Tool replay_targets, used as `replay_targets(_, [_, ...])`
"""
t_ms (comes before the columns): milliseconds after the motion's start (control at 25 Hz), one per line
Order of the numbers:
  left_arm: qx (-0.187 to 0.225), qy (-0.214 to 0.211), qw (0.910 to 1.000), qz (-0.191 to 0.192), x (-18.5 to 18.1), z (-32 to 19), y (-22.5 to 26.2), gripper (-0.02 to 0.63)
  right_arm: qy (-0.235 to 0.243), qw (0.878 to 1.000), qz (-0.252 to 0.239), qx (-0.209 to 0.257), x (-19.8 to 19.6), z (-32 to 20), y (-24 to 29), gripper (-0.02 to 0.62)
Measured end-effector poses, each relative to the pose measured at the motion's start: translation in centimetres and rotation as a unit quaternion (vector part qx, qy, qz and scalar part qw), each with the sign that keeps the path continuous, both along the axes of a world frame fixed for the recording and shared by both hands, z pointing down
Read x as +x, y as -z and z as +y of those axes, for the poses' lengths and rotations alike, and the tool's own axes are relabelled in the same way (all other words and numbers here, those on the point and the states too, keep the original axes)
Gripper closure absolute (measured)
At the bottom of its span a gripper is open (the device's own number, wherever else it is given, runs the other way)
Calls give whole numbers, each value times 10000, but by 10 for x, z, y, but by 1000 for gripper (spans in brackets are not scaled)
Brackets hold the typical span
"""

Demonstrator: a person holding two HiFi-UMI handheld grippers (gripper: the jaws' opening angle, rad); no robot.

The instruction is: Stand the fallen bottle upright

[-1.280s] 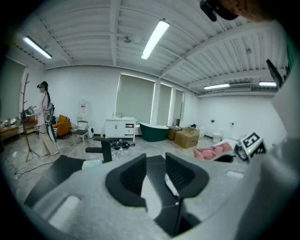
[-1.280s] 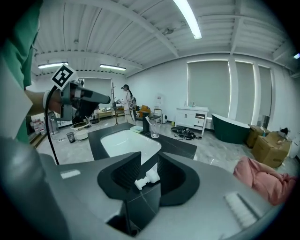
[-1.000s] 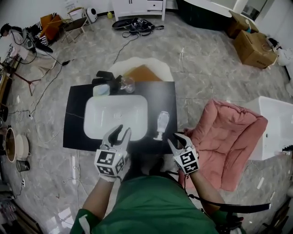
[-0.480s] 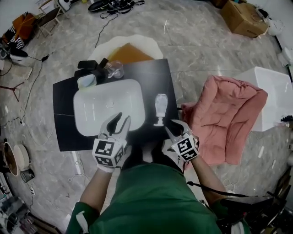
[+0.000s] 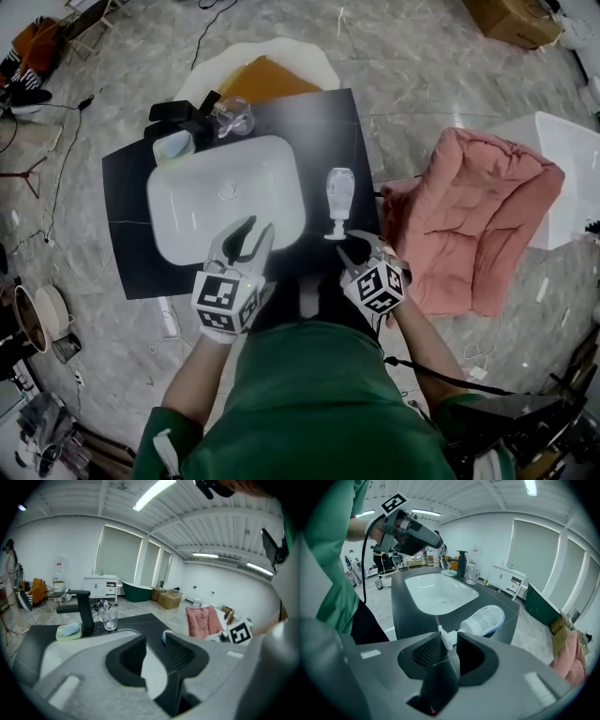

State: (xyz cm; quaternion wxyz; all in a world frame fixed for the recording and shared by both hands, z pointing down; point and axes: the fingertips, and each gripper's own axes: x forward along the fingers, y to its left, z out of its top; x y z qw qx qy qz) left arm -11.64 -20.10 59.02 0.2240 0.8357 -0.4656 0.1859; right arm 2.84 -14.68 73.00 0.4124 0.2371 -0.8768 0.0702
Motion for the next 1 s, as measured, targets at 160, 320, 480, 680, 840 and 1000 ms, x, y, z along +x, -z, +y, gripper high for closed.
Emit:
replay_targets(160, [-98, 22, 9999, 11, -5, 2, -9, 480, 295, 9988, 369, 147, -6, -2, -15, 502])
replay_targets(320, [-188, 104, 9998, 9, -12, 5, -16, 480, 555, 9955, 679, 356, -8, -4, -20, 503])
replay_targets(480, [-229, 178, 9996, 56, -17, 7, -18, 484, 688, 9931, 827, 472, -10, -1, -20, 522])
replay_targets(680, [-217, 210, 9995, 95, -16, 10, -15, 489, 717, 9924, 887, 455, -11, -1, -19, 535])
replay_targets(840, [-223, 238, 9994, 112, -13, 16, -11, 492, 843, 9921, 854, 373, -13, 3, -16, 545])
replay_targets(1000, [-237, 303, 9992, 110, -15, 24, -9, 497, 953, 9918, 801, 303, -18, 9, -14, 551])
